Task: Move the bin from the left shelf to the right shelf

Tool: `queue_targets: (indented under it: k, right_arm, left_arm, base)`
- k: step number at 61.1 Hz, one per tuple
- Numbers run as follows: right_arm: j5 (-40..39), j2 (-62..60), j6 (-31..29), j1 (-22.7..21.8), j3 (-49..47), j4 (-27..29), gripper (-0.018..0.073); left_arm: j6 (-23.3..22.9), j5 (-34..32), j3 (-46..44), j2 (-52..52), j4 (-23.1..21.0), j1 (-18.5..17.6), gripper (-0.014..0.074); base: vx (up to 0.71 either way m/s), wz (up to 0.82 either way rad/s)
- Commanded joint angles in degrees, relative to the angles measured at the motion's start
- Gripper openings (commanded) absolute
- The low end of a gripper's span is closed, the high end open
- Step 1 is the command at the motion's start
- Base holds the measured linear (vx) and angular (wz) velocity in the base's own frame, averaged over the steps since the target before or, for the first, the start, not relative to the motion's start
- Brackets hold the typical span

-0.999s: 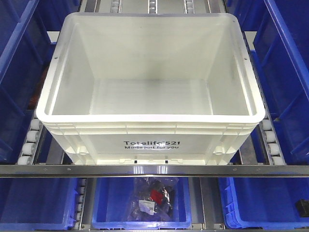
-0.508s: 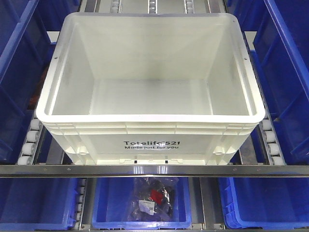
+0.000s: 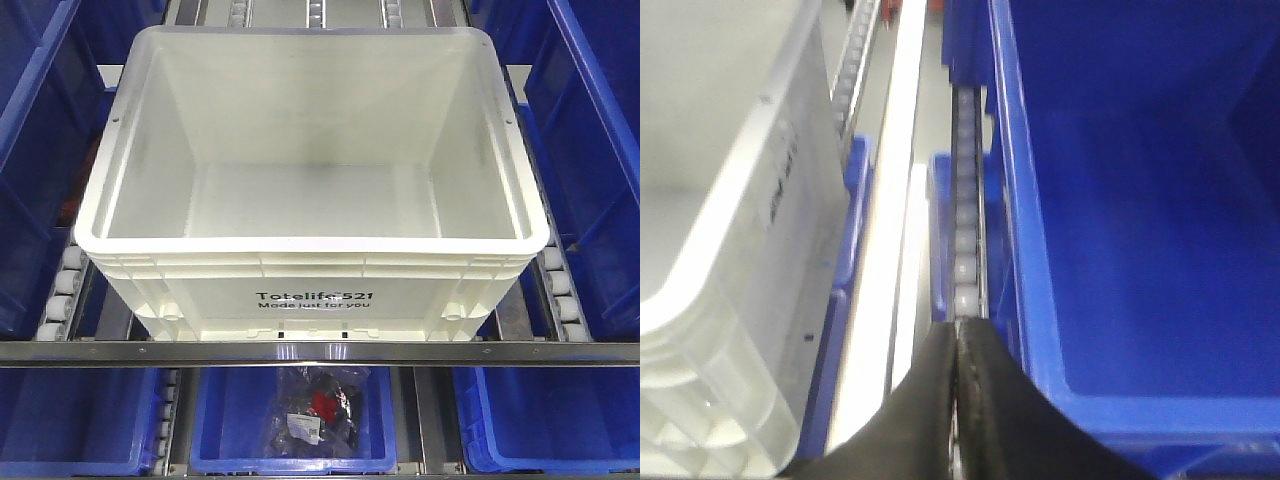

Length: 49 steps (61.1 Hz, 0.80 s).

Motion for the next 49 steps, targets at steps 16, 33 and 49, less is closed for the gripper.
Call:
queue_targets:
  k: [16, 33, 49]
  right_arm:
    - [3.5, 8.4, -1.3, 0.0, -8.2, 0.8, 0.0262]
    - [7.7, 14.7, -8.3, 3.3, -13.5, 7.7, 0.0732]
    - [11.6, 22.1, -3.2, 15.6, -18.2, -0.1, 0.0698]
  left_arm:
    - [4.3, 3.4, -5.9, 3.3, -0.6, -0.4, 0.0238]
    - [9.6, 9.7, -12.9, 10.0, -6.4, -2.5, 0.0608]
    - [15.2, 10.8, -13.5, 16.2, -8.1, -16.0, 0.0612]
  base:
    - [0.0, 0.0]
    - [0.0, 0.0]
    - [0.0, 0.0]
